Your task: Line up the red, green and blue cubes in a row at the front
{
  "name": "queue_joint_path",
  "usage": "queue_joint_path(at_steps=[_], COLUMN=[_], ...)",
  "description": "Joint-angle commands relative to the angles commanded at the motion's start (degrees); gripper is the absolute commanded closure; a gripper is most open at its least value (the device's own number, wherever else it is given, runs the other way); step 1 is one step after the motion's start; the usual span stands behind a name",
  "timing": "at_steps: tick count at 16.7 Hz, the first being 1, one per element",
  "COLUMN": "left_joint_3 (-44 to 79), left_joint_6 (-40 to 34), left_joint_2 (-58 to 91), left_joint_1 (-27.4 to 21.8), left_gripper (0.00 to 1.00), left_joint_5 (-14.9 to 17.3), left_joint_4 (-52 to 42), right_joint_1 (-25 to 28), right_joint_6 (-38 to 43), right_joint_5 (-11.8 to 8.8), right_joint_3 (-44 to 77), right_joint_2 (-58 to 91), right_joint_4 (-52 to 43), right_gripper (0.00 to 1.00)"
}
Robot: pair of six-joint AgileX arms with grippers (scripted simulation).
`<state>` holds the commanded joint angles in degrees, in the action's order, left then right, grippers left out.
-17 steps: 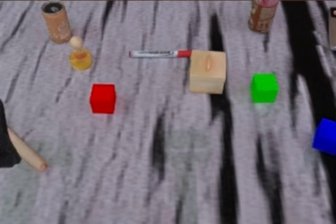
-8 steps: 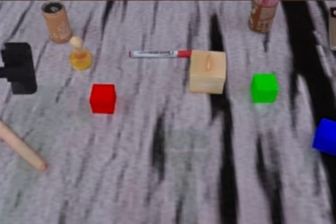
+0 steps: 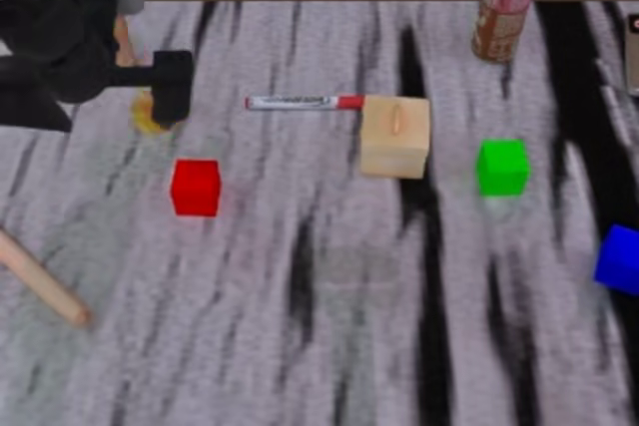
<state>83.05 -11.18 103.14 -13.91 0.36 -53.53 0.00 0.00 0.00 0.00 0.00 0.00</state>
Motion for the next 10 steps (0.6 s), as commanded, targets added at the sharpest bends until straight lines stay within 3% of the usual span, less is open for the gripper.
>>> queue_joint_path(at_steps=[6,10], left_joint_3=[20.7,26.1], left_joint_6=[-2.7,-3.4], left_joint_2=[23.0,28.3], left_joint_1=[-3.2,-3.9], left_gripper=[0.0,0.0], left_joint_5=[-0.1,-0.1], left_joint_4=[-11.5,-14.2], right_joint_1=[0.0,0.0], right_joint_6=[0.0,0.0], right_joint_5=[0.0,0.0], right_joint_3=[0.0,0.0], right_joint_2=[0.0,0.0], right_joint_4=[0.0,0.0], right_gripper=[0.0,0.0])
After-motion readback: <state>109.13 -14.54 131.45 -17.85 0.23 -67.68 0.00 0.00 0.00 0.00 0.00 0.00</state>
